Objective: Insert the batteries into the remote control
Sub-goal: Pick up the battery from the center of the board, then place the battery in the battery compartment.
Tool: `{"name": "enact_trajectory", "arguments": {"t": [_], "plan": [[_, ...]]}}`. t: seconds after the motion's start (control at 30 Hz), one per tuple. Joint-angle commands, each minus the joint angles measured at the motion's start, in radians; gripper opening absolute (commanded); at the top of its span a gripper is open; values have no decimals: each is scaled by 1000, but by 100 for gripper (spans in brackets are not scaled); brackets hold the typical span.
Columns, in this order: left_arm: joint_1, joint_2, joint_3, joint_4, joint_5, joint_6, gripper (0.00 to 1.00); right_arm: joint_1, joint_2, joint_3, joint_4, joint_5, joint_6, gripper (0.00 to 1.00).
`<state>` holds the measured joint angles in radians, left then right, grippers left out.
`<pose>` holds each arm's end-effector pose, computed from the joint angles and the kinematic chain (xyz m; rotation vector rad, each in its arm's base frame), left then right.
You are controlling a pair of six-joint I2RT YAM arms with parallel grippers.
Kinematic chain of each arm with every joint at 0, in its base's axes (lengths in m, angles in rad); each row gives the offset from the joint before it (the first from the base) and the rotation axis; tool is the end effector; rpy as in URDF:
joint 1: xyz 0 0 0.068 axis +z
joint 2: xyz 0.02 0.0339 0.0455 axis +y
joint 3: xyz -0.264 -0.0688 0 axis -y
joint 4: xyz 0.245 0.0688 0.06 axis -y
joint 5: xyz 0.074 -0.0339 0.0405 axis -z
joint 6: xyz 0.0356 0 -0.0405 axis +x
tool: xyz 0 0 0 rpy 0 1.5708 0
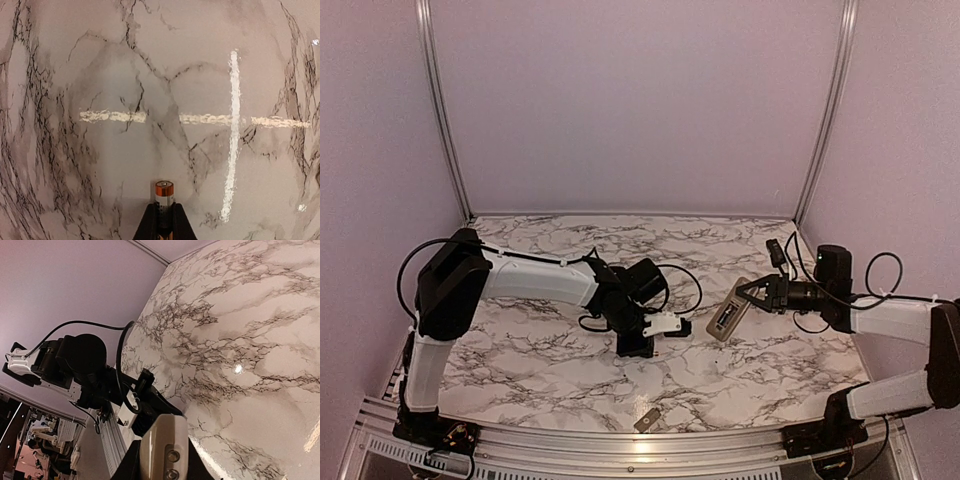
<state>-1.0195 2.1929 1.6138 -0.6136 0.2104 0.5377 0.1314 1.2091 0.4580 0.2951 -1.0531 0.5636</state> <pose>0.2304 -0.3888 0.1430 2.0034 1.9504 -0.4142 0.2228 0.0607 0.1967 -0.2737 2.0693 1.4892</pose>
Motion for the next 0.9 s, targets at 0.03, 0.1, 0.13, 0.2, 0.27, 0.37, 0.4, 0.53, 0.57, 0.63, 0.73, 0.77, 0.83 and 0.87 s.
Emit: {"name": "enact_trajectory", "arguments": {"t": [0.03, 0.1, 0.13, 0.2, 0.27, 0.37, 0.4, 0.53, 0.57, 0.63, 0.73, 0.77, 0.83, 0.87], "plan": [[21, -209, -210, 175, -56, -250, 0, 16, -13, 5, 56, -12, -18, 0], [32, -297, -265, 271, -40, -350, 0, 47, 5, 16, 71, 13, 11, 0], [34, -336, -290, 322, -23, -395, 0, 68, 16, 27, 77, 36, 27, 0], [35, -409, -338, 413, 1, -468, 0, 114, 48, 42, 94, 69, 59, 0], [35, -473, -390, 521, -2, -575, 0, 147, 76, 36, 152, 96, 116, 0], [32, -508, -432, 637, -70, -723, 0, 172, 121, 21, 259, 98, 213, 0], [30, -505, -433, 654, -88, -756, 0, 180, 132, 21, 281, 102, 232, 0], [-8, -499, -448, 737, -157, -818, 0, 219, 169, 37, 322, 130, 270, 0], [-25, -497, -446, 753, -188, -821, 0, 229, 179, 43, 333, 133, 283, 0], [-43, -487, -434, 775, -202, -846, 0, 246, 201, 50, 379, 138, 317, 0], [-51, -460, -422, 808, -203, -894, 0, 269, 219, 62, 406, 154, 347, 0], [-54, -451, -422, 820, -203, -903, 0, 281, 224, 67, 411, 164, 352, 0], [-65, -434, -419, 835, -203, -914, 0, 298, 239, 79, 425, 174, 366, 0], [-72, -428, -414, 834, -203, -912, 0, 303, 248, 81, 444, 174, 381, 0]]}}
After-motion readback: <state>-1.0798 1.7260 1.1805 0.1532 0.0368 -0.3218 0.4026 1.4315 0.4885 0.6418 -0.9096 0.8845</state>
